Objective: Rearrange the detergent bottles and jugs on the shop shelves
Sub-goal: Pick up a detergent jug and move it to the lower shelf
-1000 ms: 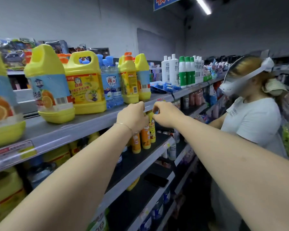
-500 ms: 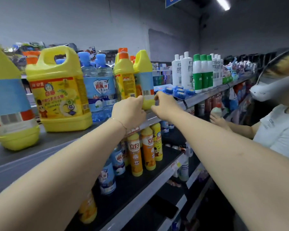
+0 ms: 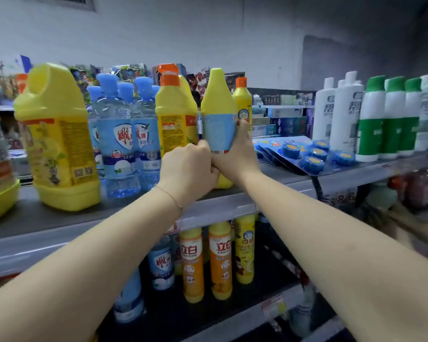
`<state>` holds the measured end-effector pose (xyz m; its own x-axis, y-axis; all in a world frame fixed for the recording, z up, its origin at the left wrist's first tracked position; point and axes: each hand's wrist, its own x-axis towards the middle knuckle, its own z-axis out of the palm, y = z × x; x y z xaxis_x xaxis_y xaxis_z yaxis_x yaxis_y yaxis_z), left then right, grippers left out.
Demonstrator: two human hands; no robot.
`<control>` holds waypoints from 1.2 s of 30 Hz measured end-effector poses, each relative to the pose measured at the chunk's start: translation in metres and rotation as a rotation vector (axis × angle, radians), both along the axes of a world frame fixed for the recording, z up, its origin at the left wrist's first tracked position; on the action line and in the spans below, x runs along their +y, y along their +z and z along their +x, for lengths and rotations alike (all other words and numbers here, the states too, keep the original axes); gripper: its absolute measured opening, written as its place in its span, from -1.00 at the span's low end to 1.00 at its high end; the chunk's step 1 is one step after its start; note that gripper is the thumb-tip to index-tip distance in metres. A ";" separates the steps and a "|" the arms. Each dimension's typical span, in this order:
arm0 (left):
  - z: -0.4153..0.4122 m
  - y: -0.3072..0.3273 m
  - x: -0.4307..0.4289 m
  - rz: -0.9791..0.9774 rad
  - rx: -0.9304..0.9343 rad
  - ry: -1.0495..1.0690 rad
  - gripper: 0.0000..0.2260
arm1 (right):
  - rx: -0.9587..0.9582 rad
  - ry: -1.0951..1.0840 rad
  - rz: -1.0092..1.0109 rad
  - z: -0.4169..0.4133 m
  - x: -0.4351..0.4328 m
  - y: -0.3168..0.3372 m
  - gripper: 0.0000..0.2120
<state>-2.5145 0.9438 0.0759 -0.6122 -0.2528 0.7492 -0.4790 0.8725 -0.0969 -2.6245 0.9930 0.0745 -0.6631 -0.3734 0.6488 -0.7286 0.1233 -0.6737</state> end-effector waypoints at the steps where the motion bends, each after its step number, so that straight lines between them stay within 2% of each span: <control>1: -0.002 0.000 0.002 0.009 0.002 0.026 -0.82 | -0.015 0.023 -0.034 -0.002 -0.002 -0.001 -0.17; 5: -0.008 0.005 0.010 0.105 0.037 0.102 -0.84 | -0.158 0.073 -0.160 -0.009 -0.007 0.003 -0.19; 7: -0.008 0.006 0.013 0.199 0.052 0.085 -0.80 | -0.211 0.094 -0.227 -0.013 -0.006 0.005 -0.28; 9: -0.008 0.004 0.013 0.321 0.033 -0.010 -0.73 | -0.249 0.131 -0.277 -0.017 0.001 0.007 -0.37; 13: -0.010 0.000 0.016 0.661 0.028 -0.334 -0.57 | -0.335 0.217 -0.384 -0.028 0.014 0.005 -0.49; 16: -0.013 0.001 0.019 0.791 0.119 -0.426 -0.40 | -0.313 0.276 -0.455 -0.030 0.025 0.004 -0.54; 20: -0.015 0.010 0.020 0.951 0.206 -0.523 -0.35 | -0.244 0.411 -0.538 -0.027 0.054 0.020 -0.54; 24: -0.010 0.024 0.021 1.095 0.236 -0.599 -0.32 | -0.355 0.636 -0.599 -0.028 0.090 0.033 -0.59; 27: -0.008 0.024 0.031 1.238 0.195 -0.783 -0.33 | -0.415 0.813 -0.575 -0.028 0.115 0.028 -0.62; 30: -0.006 0.008 0.045 1.274 0.179 -0.928 -0.28 | -0.425 0.948 -0.549 -0.027 0.138 0.010 -0.58; 32: -0.004 -0.009 0.055 1.249 0.165 -0.911 -0.26 | -0.440 0.978 -0.492 -0.031 0.151 -0.007 -0.54; 35: -0.003 -0.038 0.070 1.196 0.153 -0.865 -0.27 | -0.503 0.988 -0.337 -0.041 0.167 -0.034 -0.31; 36: -0.004 -0.049 0.076 1.196 0.152 -0.867 -0.28 | -0.523 1.016 -0.298 -0.044 0.172 -0.045 -0.32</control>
